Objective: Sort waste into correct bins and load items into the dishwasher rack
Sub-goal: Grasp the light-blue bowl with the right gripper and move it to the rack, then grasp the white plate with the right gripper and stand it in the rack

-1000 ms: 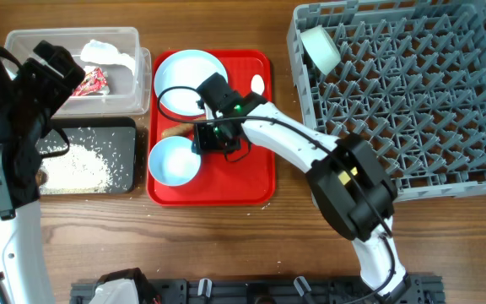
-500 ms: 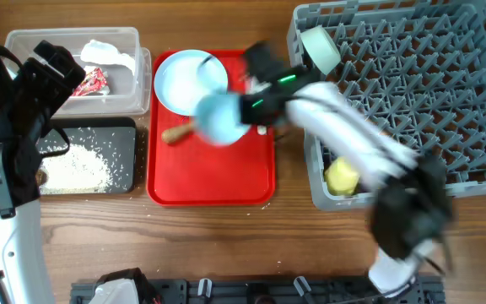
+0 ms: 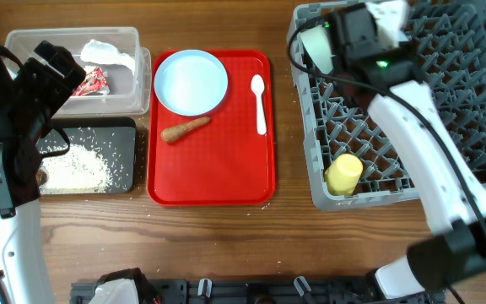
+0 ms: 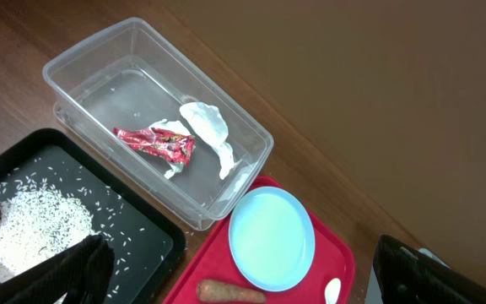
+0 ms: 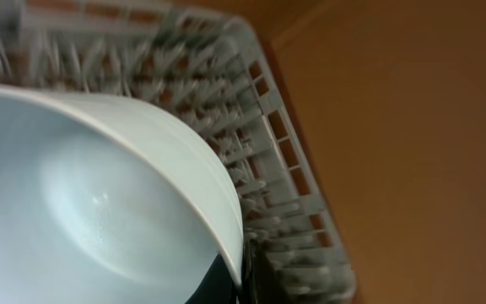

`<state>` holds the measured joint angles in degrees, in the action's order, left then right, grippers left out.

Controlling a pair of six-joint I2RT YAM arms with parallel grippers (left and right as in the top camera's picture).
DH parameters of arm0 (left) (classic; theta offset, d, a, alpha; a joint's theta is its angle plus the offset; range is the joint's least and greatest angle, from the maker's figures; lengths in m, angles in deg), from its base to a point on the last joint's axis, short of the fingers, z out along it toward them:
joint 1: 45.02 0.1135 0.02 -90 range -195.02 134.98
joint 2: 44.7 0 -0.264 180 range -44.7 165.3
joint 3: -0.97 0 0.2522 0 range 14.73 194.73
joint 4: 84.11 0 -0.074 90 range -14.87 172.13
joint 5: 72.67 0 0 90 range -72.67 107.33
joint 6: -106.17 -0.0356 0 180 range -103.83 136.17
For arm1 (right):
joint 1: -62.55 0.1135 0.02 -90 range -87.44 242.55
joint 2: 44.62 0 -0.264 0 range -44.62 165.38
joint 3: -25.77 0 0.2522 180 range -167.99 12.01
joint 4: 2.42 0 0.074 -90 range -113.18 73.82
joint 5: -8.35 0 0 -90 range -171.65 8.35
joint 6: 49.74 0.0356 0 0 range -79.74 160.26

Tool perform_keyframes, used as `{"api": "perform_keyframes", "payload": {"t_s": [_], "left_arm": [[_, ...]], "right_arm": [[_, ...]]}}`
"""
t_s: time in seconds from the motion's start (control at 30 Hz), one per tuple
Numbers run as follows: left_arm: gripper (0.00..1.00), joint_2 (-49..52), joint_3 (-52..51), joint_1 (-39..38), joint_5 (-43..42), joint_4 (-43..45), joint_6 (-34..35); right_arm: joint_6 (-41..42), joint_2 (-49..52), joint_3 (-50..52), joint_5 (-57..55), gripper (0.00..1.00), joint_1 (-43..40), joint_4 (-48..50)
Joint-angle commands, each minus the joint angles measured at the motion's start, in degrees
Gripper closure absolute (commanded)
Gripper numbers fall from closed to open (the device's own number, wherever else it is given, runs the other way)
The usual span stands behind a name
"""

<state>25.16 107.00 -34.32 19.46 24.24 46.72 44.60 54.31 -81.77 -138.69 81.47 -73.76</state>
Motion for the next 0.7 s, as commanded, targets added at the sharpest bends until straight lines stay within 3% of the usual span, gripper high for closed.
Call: {"api": "perform_keyframes", "payload": {"t_s": [0.0, 0.2, 0.43, 0.57, 0.67], "left_arm": [[0.0, 0.1, 0.4, 0.4, 0.7, 0.2, -0.1], [0.0, 0.1, 0.4, 0.4, 0.7, 0.2, -0.1], [0.0, 0.1, 0.4, 0.4, 0.7, 0.2, -0.1], [0.0, 0.1, 0.4, 0.4, 0.7, 0.1, -0.1], [0.0, 0.1, 0.4, 0.4, 0.8, 0.2, -0.1]], "right_arm": [[-17.1, 6.7, 0.6, -3.4, 0.96, 0.4, -0.1], [-17.9, 13.8, 0.6, -2.2, 0.96, 2.8, -0.1], [-17.6, 15.0, 0.6, 0.5, 0.92, 5.7, -3.3], [-17.7, 15.0, 0.6, 4.4, 0.68, 7.7, -7.5], [-17.7, 15.0, 0.6, 8.7, 0.25, 9.1, -10.6]]}}
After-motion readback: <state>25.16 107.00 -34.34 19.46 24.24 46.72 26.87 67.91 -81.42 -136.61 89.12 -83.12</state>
